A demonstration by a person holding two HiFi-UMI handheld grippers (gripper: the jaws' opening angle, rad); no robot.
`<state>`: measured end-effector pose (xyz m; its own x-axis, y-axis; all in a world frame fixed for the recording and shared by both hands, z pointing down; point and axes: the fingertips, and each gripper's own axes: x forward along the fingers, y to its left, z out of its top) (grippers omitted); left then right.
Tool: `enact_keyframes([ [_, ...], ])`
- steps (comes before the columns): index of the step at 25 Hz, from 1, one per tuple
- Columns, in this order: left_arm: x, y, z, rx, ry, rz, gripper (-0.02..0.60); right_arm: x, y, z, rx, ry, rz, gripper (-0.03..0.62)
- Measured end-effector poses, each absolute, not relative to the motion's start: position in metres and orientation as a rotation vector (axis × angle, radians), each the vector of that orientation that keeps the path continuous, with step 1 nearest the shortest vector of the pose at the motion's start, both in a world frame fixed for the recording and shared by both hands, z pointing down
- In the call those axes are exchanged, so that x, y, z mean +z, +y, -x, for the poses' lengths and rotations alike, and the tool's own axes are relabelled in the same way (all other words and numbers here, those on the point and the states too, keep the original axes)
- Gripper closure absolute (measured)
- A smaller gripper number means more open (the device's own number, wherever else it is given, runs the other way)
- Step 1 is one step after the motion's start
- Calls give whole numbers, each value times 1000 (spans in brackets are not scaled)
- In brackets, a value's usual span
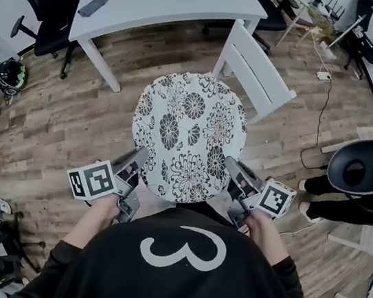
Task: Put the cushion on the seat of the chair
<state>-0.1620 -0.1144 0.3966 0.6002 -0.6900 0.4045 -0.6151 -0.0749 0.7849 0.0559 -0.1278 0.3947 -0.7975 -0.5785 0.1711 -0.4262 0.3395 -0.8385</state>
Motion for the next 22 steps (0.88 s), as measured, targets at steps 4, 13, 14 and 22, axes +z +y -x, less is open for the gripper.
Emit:
enact_keyframes([
  [4,407,-155,157,-78,-1076,-1722,546,403,-170,-59,-1498,2438,922,568],
  [13,448,-236,145,-15,-1101,-1680,546,446,-250,-74,-1596,2436,982,567],
  [14,454,-243,145,-12,-1103,-1670,546,452,-258,-74,-1608,2436,988,568],
  [22,517,-291,153,26,-1113,-1613,546,518,-312,-62,-1716,2411,993,568],
])
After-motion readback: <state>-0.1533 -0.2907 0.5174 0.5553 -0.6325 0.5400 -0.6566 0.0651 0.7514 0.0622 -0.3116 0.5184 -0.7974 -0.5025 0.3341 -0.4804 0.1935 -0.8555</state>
